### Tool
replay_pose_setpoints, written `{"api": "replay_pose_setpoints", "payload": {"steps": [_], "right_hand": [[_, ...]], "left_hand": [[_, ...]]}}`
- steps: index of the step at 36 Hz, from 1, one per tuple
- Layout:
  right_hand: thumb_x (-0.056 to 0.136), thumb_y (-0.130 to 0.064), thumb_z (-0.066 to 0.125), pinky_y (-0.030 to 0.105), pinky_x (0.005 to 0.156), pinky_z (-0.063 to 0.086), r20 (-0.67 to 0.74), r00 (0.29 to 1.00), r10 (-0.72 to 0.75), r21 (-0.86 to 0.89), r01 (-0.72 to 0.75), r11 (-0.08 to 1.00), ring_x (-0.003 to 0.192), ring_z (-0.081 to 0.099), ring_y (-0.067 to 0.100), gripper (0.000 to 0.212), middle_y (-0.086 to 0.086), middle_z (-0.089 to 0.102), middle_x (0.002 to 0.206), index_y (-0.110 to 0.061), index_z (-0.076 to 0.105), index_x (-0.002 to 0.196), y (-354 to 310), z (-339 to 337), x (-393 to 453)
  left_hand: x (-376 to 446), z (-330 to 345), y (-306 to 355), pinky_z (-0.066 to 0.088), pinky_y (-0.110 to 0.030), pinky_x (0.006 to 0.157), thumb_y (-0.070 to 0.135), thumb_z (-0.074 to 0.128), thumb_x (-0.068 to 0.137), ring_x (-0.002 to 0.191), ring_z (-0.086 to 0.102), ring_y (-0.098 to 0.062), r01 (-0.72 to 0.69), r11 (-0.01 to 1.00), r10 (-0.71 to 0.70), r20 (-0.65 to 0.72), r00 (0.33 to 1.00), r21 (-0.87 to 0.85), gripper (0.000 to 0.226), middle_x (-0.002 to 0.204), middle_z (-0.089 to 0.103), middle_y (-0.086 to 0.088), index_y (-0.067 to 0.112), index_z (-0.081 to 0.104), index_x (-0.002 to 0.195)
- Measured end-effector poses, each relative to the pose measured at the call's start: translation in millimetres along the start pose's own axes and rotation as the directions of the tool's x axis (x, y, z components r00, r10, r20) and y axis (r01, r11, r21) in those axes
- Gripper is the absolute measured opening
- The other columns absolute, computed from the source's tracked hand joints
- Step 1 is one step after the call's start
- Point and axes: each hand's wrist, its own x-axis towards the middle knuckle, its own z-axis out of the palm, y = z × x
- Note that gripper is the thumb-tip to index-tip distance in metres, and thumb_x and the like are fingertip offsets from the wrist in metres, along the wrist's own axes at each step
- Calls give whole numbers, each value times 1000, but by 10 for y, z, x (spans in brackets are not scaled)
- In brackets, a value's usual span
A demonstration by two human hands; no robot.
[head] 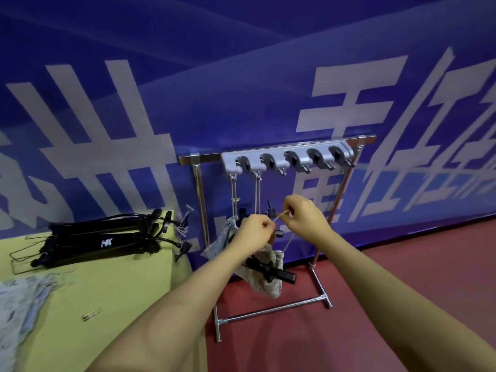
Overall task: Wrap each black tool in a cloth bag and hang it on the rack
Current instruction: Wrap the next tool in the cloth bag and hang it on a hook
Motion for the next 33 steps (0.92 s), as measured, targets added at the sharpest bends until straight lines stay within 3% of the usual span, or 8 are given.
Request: {"api": "replay_pose_setpoints", "payload": {"steps": [3, 6, 8, 13, 18, 23, 30, 33], "right_hand": [[93, -27, 60, 37, 56, 32, -33, 995, 98, 165, -92, 982, 61, 39, 22, 33, -1, 42, 65, -14, 40, 69, 178, 0, 103], [91, -30, 61, 40, 65, 46, 17, 957, 290, 476, -263, 839, 63, 51, 22, 38, 12, 58, 65, -14, 45, 61, 305, -23, 235], [92, -28, 60, 44, 74, 51, 84, 944, 318, 558, -309, 770, 65, 53, 24, 40, 9, 55, 59, -13, 45, 58, 413, -39, 343], [93, -24, 59, 28, 52, 35, 167, 946, 280, 551, -324, 769, 52, 35, 18, 38, 4, 35, 52, -9, 43, 62, 730, -95, 638], [86, -11, 62, 28, 51, 31, 173, 959, 226, 454, -282, 846, 52, 34, 15, 30, 3, 39, 54, -8, 45, 62, 991, -123, 942], [83, -5, 59, 29, 54, 30, 164, 980, 113, 564, -187, 804, 54, 33, 15, 21, 0, 39, 56, -9, 46, 67, 1037, -108, 1219], [94, -14, 55, 20, 51, 30, 121, 992, 37, 610, -103, 785, 58, 34, 15, 19, 2, 40, 63, 3, 51, 85, 1088, 57, 1503], [97, -14, 51, 22, 51, 30, 125, 991, 38, 571, -103, 814, 57, 36, 15, 16, 2, 43, 63, -3, 52, 85, 1113, 138, 1576]], "left_hand": [[138, 153, 60, 54, -26, 67, 19, 49, 94, 62, 67, -14, 7, 998, -9, -37, 999, -60, 30, 70, 72, -6, 13, 64, 69], [283, 282, 122, 50, -22, 61, 15, 49, 95, 56, 63, -7, 47, 990, -54, -51, 997, -133, 24, 66, 67, -2, 9, 62, 76], [407, 355, 192, 49, -24, 65, 15, 49, 95, 58, 63, -10, 60, 988, -70, -67, 995, -143, 26, 63, 65, 0, 13, 60, 71], [738, 484, 344, 56, -34, 68, 16, 50, 93, 67, 67, -22, 86, 990, -105, -177, 979, -111, 26, 68, 68, -6, 17, 59, 68], [1013, 543, 380, 57, -43, 74, 15, 50, 93, 72, 68, -28, 129, 976, -175, -272, 946, -177, 26, 65, 66, -2, 18, 58, 68], [1272, 541, 391, 57, -42, 73, 13, 49, 92, 69, 67, -25, 150, 953, -247, -391, 887, -261, 22, 69, 69, -8, 15, 61, 74], [1632, 485, 454, 53, -38, 68, 19, 46, 94, 69, 65, -24, 196, 960, -268, -453, 850, -201, 22, 66, 66, 1, 14, 63, 80], [1752, 506, 400, 51, -37, 67, 20, 46, 95, 72, 63, -26, 238, 958, -286, -440, 851, -162, 25, 71, 67, 0, 13, 62, 77]]}}
